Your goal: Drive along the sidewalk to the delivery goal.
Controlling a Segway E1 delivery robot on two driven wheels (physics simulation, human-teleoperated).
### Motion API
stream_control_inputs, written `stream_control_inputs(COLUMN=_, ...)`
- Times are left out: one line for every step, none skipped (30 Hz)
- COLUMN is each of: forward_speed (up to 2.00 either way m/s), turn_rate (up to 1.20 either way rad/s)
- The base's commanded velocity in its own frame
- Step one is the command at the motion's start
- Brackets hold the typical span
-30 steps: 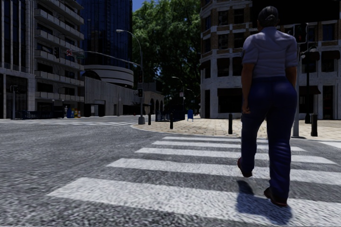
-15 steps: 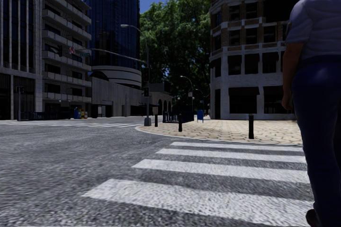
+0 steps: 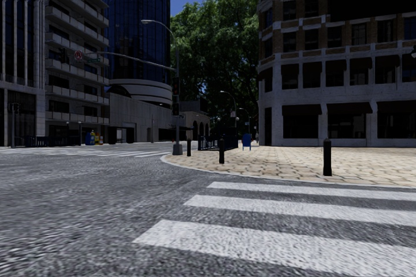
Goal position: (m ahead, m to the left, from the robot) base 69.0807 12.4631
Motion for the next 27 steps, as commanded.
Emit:
stream_control_inputs(forward_speed=2.00, turn_rate=0.00)
stream_control_inputs(forward_speed=2.00, turn_rate=0.00)
stream_control_inputs(forward_speed=2.00, turn_rate=0.00)
stream_control_inputs(forward_speed=2.00, turn_rate=0.00)
stream_control_inputs(forward_speed=2.00, turn_rate=0.00)
stream_control_inputs(forward_speed=2.00, turn_rate=-0.05)
stream_control_inputs(forward_speed=2.00, turn_rate=-0.26)
stream_control_inputs(forward_speed=2.00, turn_rate=-0.26)
stream_control_inputs(forward_speed=2.00, turn_rate=-0.37)
stream_control_inputs(forward_speed=2.00, turn_rate=-0.53)
stream_control_inputs(forward_speed=2.00, turn_rate=-0.53)
stream_control_inputs(forward_speed=2.00, turn_rate=-0.53)
stream_control_inputs(forward_speed=2.00, turn_rate=-0.54)
stream_control_inputs(forward_speed=2.00, turn_rate=-0.54)
stream_control_inputs(forward_speed=2.00, turn_rate=-0.54)
stream_control_inputs(forward_speed=2.00, turn_rate=-0.54)
stream_control_inputs(forward_speed=2.00, turn_rate=-0.54)
stream_control_inputs(forward_speed=2.00, turn_rate=-0.54)
stream_control_inputs(forward_speed=2.00, turn_rate=-0.54)
stream_control_inputs(forward_speed=2.00, turn_rate=-0.54)
stream_control_inputs(forward_speed=2.00, turn_rate=-0.54)
stream_control_inputs(forward_speed=2.00, turn_rate=-0.54)
stream_control_inputs(forward_speed=2.00, turn_rate=-0.54)
stream_control_inputs(forward_speed=2.00, turn_rate=-0.54)
stream_control_inputs(forward_speed=2.00, turn_rate=-0.54)
stream_control_inputs(forward_speed=2.00, turn_rate=-0.46)
stream_control_inputs(forward_speed=2.00, turn_rate=-0.28)
